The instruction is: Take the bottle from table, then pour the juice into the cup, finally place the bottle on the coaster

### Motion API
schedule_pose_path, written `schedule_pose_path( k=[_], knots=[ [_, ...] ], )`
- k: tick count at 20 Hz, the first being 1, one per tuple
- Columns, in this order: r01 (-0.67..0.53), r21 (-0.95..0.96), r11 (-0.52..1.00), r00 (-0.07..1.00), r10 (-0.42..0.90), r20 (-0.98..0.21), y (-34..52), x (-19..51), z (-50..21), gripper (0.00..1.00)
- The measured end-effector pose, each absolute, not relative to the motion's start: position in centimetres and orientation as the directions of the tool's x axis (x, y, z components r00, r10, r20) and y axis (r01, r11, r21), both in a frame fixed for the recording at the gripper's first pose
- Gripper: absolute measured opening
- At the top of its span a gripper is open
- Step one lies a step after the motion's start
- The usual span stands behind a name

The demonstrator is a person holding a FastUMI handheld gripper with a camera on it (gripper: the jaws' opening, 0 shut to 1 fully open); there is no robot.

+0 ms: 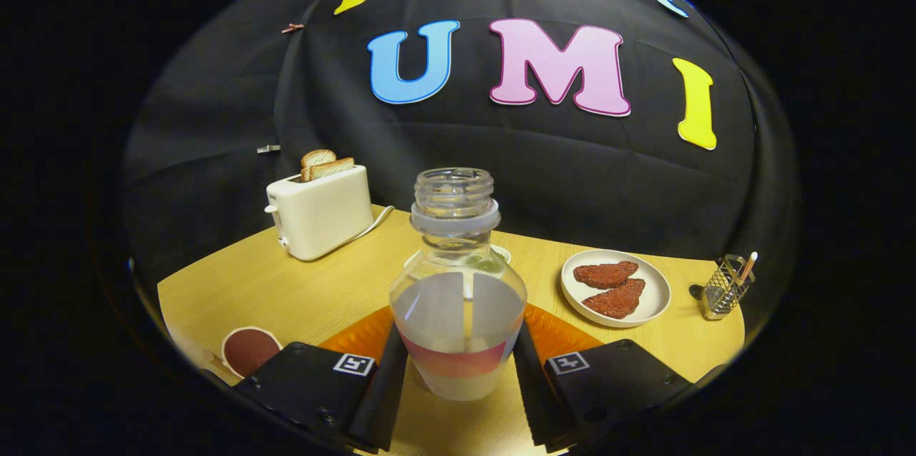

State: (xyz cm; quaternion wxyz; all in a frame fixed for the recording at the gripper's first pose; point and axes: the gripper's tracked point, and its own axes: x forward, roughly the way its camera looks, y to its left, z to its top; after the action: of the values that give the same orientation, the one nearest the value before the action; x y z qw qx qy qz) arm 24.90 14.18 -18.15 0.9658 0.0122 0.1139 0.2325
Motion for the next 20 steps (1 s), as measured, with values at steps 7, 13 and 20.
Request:
schedule_pose_path(
  k=[7,13,20],
  knots=[
    [-0.445,0.089,0.891,0.872,0.454,-0.184,15.3,26.7,-20.4,0.73],
    [-0.439,0.071,0.896,0.881,0.445,-0.162,15.1,26.8,-21.0,0.75],
    [-0.447,0.173,0.878,0.845,0.478,-0.240,15.2,25.9,-22.4,0.97]
  ],
)
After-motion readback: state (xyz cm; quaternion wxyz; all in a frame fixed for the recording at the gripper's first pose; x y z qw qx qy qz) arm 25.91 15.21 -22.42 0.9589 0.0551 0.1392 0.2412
